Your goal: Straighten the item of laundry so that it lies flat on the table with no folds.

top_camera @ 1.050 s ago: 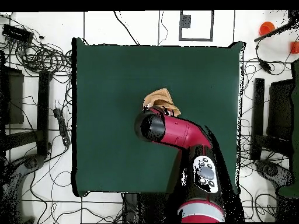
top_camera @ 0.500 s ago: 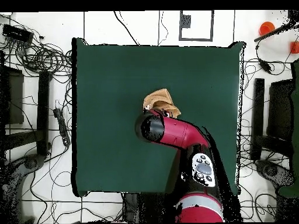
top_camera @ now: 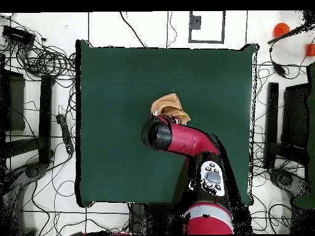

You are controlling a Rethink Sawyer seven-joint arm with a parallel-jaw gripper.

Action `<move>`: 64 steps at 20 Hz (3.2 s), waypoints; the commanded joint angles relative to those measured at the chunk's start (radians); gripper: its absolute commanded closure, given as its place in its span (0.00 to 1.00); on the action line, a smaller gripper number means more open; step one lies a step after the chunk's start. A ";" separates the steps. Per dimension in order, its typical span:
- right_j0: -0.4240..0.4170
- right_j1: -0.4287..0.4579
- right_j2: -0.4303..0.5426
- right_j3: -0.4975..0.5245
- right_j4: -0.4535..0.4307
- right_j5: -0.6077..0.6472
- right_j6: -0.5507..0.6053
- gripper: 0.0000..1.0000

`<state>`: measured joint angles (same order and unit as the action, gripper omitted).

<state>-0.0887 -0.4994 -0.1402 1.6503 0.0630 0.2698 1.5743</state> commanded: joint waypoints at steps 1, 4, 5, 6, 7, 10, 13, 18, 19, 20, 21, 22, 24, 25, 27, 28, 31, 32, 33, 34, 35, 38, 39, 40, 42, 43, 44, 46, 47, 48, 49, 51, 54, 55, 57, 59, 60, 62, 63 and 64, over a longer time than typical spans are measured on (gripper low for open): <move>0.089 0.027 -0.022 0.033 0.073 -0.039 0.290 1.00; 0.093 0.030 -0.027 0.030 0.088 -0.032 0.301 1.00; 0.093 0.030 -0.028 0.030 0.095 -0.027 0.301 1.00; 0.091 0.028 -0.026 0.035 0.099 -0.029 0.298 1.00; 0.090 0.027 -0.025 0.038 0.102 -0.034 0.295 1.00; 0.087 0.023 -0.021 0.052 0.109 -0.048 0.287 1.00; 0.086 0.021 -0.019 0.058 0.107 -0.057 0.277 1.00; 0.091 0.018 -0.022 0.070 0.106 -0.067 0.276 1.00; 0.094 0.018 -0.024 0.073 0.105 -0.071 0.278 1.00; 0.097 0.018 -0.027 0.076 0.106 -0.073 0.280 1.00; 0.100 0.019 -0.030 0.077 0.104 -0.079 0.282 1.00; 0.105 0.020 -0.035 0.082 0.106 -0.086 0.288 1.00; 0.105 0.021 -0.037 0.086 0.103 -0.102 0.289 1.00; 0.103 0.022 -0.035 0.081 0.100 -0.100 0.281 1.00; 0.094 0.024 -0.027 0.078 0.090 -0.106 0.265 1.00; 0.086 0.025 -0.019 0.073 0.092 -0.102 0.261 1.00; 0.043 0.020 0.022 0.081 0.075 -0.113 0.229 1.00; 0.032 0.016 0.031 0.087 0.070 -0.114 0.222 1.00; 0.022 0.013 0.039 0.089 0.066 -0.114 0.215 1.00; 0.010 0.016 0.045 0.084 0.061 -0.113 0.203 1.00; 0.002 0.017 0.051 0.082 0.055 -0.114 0.194 1.00; -0.022 0.019 0.061 0.073 0.039 -0.108 0.170 1.00; -0.027 0.017 0.065 0.078 0.033 -0.109 0.165 1.00; -0.035 0.016 0.068 0.080 0.028 -0.112 0.159 1.00; -0.046 0.014 0.073 0.086 0.018 -0.118 0.152 1.00; -0.048 0.014 0.074 0.085 0.015 -0.117 0.149 1.00; -0.047 0.012 0.072 0.086 0.013 -0.116 0.148 1.00; -0.048 0.009 0.071 0.088 0.011 -0.114 0.146 1.00; -0.043 0.007 0.067 0.088 0.013 -0.109 0.150 1.00; -0.042 0.003 0.066 0.093 0.015 -0.105 0.152 1.00; -0.042 0.000 0.067 0.096 0.018 -0.104 0.156 1.00; -0.042 -0.005 0.072 0.102 0.023 -0.100 0.160 1.00; -0.037 -0.012 0.069 0.101 0.028 -0.085 0.162 1.00; -0.031 -0.015 0.064 0.099 0.031 -0.077 0.164 1.00; -0.017 -0.023 0.050 0.095 0.035 -0.055 0.164 1.00; -0.001 -0.036 0.037 0.089 0.042 -0.022 0.165 1.00; 0.006 -0.039 0.030 0.086 0.044 -0.012 0.167 1.00; 0.013 -0.042 0.021 0.082 0.048 0.001 0.169 1.00; 0.018 -0.044 0.015 0.081 0.048 0.007 0.169 1.00; 0.023 -0.047 0.009 0.080 0.047 0.014 0.169 1.00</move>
<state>-0.1114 -0.5349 -0.1837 1.6798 0.1104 0.1907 1.5743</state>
